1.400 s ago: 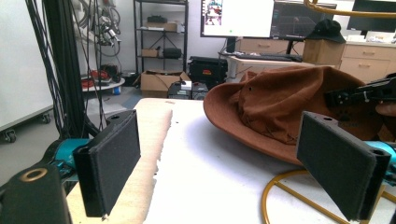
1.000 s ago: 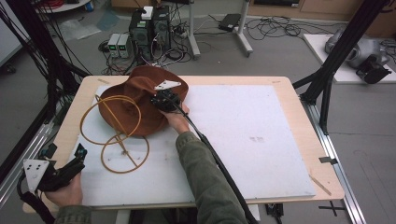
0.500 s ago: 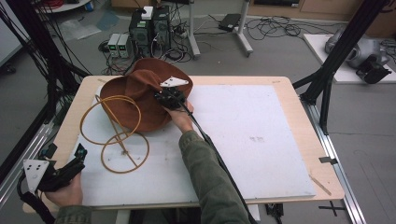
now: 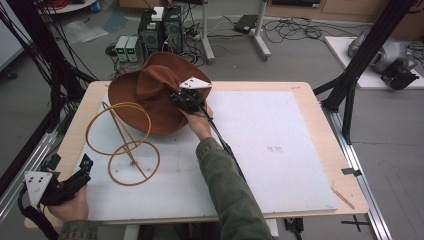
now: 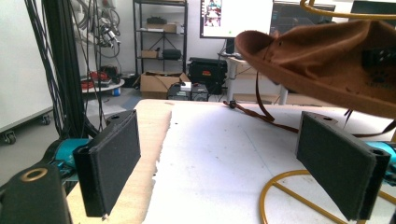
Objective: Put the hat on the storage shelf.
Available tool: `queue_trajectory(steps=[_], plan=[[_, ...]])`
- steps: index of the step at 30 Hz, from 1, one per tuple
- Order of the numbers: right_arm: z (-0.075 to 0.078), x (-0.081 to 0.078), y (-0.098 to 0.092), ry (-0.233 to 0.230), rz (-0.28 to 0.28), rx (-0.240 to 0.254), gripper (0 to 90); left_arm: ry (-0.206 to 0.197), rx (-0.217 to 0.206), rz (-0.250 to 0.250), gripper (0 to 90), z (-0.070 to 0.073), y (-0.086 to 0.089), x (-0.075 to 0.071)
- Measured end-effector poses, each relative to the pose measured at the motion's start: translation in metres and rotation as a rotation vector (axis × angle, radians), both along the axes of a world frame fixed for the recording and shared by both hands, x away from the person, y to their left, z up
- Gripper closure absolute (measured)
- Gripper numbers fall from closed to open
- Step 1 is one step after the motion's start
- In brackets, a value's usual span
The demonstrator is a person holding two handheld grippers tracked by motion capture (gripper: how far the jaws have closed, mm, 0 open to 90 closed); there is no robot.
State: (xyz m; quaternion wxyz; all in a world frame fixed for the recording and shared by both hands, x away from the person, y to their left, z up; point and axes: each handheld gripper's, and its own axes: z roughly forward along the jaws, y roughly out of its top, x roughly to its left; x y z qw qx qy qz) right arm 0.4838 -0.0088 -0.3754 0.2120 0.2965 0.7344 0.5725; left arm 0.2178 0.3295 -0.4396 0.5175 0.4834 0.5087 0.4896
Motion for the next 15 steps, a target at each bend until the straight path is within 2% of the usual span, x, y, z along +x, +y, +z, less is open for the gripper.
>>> queue_trajectory(steps=[3,9,15], plan=[[0.006,-0.003,-0.004,-0.029,0.004,0.029,88.2,0.000,0.001,-0.001,14.4,0.000,0.000,0.000],[0.015,-0.005,-0.014,-0.062,-0.050,0.100,88.2,-0.006,0.002,-0.004,14.4,0.001,0.000,-0.001],[0.021,-0.005,-0.027,-0.063,-0.070,0.130,88.2,-0.005,0.000,-0.002,14.4,0.000,0.000,-0.001]])
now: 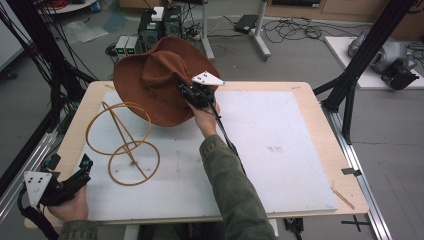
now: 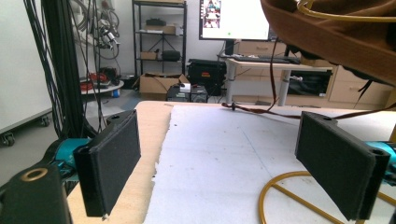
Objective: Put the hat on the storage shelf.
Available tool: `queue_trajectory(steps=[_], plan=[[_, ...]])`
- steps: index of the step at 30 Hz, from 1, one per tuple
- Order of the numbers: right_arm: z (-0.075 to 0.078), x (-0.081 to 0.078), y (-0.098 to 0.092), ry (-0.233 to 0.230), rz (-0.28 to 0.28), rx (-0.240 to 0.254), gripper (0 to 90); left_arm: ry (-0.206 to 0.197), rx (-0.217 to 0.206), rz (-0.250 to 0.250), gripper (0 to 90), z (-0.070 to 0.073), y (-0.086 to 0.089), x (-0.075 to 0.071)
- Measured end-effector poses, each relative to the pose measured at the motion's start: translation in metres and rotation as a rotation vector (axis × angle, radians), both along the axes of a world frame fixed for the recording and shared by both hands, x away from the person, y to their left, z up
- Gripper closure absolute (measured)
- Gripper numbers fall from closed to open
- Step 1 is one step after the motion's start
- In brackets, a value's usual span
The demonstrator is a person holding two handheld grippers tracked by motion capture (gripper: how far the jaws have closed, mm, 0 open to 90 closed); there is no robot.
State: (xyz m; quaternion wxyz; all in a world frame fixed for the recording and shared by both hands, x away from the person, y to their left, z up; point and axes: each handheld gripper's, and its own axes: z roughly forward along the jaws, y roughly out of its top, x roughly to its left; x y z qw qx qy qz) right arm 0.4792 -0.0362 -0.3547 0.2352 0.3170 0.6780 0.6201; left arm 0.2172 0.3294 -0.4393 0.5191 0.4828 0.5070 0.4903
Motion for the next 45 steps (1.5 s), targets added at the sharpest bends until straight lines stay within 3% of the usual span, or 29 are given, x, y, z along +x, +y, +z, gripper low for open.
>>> queue_trajectory(steps=[9,16,20,27,45], plan=[[0.012,-0.002,-0.018,-0.025,-0.005,0.040,88.2,0.002,0.004,-0.002,14.4,0.000,-0.001,0.000],[0.019,-0.006,-0.029,-0.039,0.003,0.099,88.1,0.000,0.004,-0.001,14.4,0.000,-0.001,0.000],[0.024,-0.012,-0.033,-0.068,0.022,0.116,88.1,0.002,0.004,-0.001,14.4,0.000,-0.002,0.001],[0.035,-0.019,-0.037,-0.101,0.048,0.154,88.1,0.000,0.001,-0.003,14.4,0.000,-0.002,0.001],[0.054,-0.041,-0.032,-0.174,0.120,0.195,88.1,0.001,0.002,-0.003,14.4,0.000,-0.003,0.001]])
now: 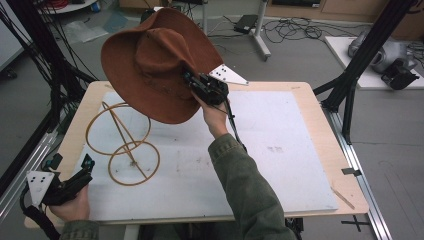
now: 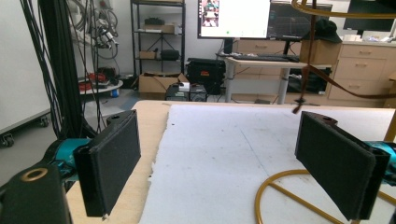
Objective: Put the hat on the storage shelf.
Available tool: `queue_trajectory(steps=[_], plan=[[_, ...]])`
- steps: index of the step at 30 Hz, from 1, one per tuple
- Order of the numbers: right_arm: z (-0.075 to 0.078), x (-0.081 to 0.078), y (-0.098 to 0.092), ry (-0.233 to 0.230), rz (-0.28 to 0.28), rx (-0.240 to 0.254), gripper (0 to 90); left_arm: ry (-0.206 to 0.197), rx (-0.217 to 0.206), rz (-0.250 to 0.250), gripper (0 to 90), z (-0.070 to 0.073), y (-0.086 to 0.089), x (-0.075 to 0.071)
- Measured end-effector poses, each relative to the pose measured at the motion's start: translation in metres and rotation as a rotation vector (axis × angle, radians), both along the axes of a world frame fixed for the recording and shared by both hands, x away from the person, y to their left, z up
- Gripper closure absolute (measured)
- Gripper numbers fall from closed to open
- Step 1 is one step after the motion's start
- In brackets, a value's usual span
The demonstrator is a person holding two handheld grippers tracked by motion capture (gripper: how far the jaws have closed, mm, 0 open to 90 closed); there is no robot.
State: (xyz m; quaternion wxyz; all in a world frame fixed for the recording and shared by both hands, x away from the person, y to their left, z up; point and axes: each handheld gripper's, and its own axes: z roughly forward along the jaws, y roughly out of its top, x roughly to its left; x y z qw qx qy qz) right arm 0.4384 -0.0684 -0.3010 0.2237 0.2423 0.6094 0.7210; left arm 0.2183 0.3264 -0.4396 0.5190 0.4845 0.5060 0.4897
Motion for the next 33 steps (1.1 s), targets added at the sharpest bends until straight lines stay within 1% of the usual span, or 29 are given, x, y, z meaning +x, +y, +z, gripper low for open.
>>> queue_trajectory(steps=[2,5,6,8,10,11,12,13,14,16,17,18,19,20,21,22,24,27,28,30,33], plan=[[0.005,-0.004,-0.001,-0.011,0.018,0.020,88.0,0.001,0.001,0.001,14.4,0.000,0.000,0.000],[0.009,-0.006,-0.001,-0.023,0.032,0.029,88.0,0.001,0.002,0.000,14.4,0.000,0.000,0.000],[0.014,-0.009,0.000,-0.034,0.046,0.036,88.0,-0.003,0.000,-0.001,14.4,0.000,-0.001,0.000],[0.018,-0.012,0.001,-0.041,0.072,0.048,88.0,-0.002,0.000,-0.001,14.4,0.000,-0.001,0.000],[0.020,-0.013,0.002,-0.047,0.078,0.050,88.0,-0.002,0.000,-0.001,14.4,0.000,-0.001,0.000],[0.023,-0.016,0.004,-0.051,0.100,0.054,88.0,0.000,0.000,-0.002,14.4,0.000,0.000,0.000],[0.023,-0.016,0.004,-0.051,0.100,0.054,88.0,0.000,0.001,-0.002,14.4,0.000,0.000,0.000],[0.025,-0.020,0.006,-0.059,0.119,0.049,88.0,0.000,0.001,-0.001,14.4,0.000,0.000,0.000],[0.025,-0.020,0.006,-0.059,0.119,0.049,88.0,-0.002,0.000,-0.001,14.4,0.000,-0.001,0.000],[0.027,-0.023,0.009,-0.058,0.142,0.053,87.9,0.000,0.002,0.000,14.4,0.000,-0.001,-0.001],[0.028,-0.027,0.012,-0.063,0.163,0.054,87.8,0.001,0.002,0.000,14.4,0.000,0.000,-0.001],[0.028,-0.027,0.012,-0.063,0.163,0.054,87.8,-0.001,0.001,0.001,14.4,0.000,0.000,-0.001],[0.029,-0.031,0.015,-0.074,0.188,0.057,87.8,0.000,0.001,0.000,14.4,0.000,0.000,-0.001],[0.029,-0.031,0.015,-0.074,0.188,0.057,87.8,0.000,0.002,0.001,14.4,0.000,0.000,-0.001],[0.030,-0.033,0.017,-0.066,0.202,0.056,87.8,0.001,0.002,0.001,14.4,0.000,0.000,-0.001],[0.031,-0.036,0.020,-0.069,0.230,0.053,87.8,0.001,0.002,0.001,14.4,0.000,0.000,-0.001],[0.032,-0.038,0.022,-0.066,0.237,0.052,87.8,0.001,0.002,0.001,14.4,0.000,0.000,-0.001],[0.037,-0.044,0.029,-0.080,0.283,0.038,87.8,-0.002,0.001,0.000,14.4,0.000,0.000,-0.001],[0.037,-0.044,0.029,-0.080,0.283,0.038,87.8,-0.002,0.001,0.000,14.4,0.000,0.000,-0.001],[0.041,-0.047,0.035,-0.084,0.317,0.037,87.8,-0.005,-0.002,0.002,14.4,0.001,0.001,-0.001],[0.043,-0.050,0.039,-0.081,0.344,0.023,87.7,-0.003,-0.003,0.006,14.4,0.000,0.002,-0.002]])
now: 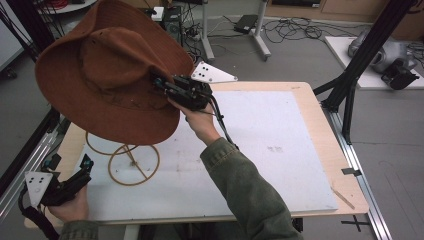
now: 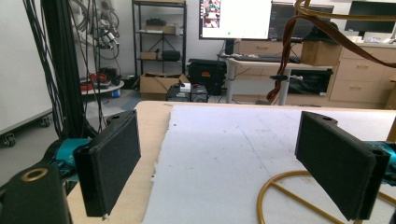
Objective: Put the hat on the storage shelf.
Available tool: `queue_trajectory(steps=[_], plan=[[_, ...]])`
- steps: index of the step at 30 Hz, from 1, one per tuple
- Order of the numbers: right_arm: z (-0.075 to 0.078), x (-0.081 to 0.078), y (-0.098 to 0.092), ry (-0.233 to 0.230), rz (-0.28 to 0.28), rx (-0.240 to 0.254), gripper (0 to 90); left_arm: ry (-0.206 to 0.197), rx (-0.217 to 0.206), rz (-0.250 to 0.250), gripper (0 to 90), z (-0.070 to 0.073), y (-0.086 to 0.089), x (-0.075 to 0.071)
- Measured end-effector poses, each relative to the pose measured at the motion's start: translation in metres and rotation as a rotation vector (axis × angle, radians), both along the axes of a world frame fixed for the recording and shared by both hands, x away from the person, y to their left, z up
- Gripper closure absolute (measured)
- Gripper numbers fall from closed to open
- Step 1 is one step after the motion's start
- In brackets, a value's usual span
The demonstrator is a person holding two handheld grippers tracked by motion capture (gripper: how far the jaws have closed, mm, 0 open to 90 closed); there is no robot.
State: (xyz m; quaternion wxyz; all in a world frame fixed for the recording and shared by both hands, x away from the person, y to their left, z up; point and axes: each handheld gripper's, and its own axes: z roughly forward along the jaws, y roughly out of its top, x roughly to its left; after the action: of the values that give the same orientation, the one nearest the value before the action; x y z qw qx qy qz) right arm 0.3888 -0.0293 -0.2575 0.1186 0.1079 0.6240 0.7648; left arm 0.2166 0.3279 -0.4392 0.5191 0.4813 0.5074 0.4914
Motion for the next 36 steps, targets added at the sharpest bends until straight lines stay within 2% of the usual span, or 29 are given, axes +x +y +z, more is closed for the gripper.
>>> queue_trajectory(steps=[9,11,12,17,22,33,36], plan=[[-0.002,-0.006,0.012,0.017,0.088,-0.038,87.0,0.000,-0.004,0.007,14.4,0.000,0.003,-0.001],[-0.002,-0.006,0.012,0.016,0.093,-0.038,87.0,-0.001,-0.006,0.008,14.4,0.000,0.003,-0.001],[-0.002,-0.005,0.012,0.028,0.105,-0.043,86.9,0.000,-0.005,0.008,14.4,0.000,0.003,-0.001],[-0.005,-0.006,0.019,0.045,0.122,-0.103,86.9,0.001,-0.005,0.007,14.4,0.000,0.003,0.000],[-0.009,-0.010,0.026,0.059,0.162,-0.134,87.0,0.003,-0.007,0.011,14.4,-0.001,0.004,-0.001],[-0.025,-0.016,0.032,0.072,0.195,-0.147,86.6,0.004,-0.012,0.014,14.4,-0.001,0.005,-0.001],[-0.027,-0.017,0.032,0.081,0.199,-0.170,85.5,0.006,-0.010,0.014,14.4,-0.001,0.005,0.000]])
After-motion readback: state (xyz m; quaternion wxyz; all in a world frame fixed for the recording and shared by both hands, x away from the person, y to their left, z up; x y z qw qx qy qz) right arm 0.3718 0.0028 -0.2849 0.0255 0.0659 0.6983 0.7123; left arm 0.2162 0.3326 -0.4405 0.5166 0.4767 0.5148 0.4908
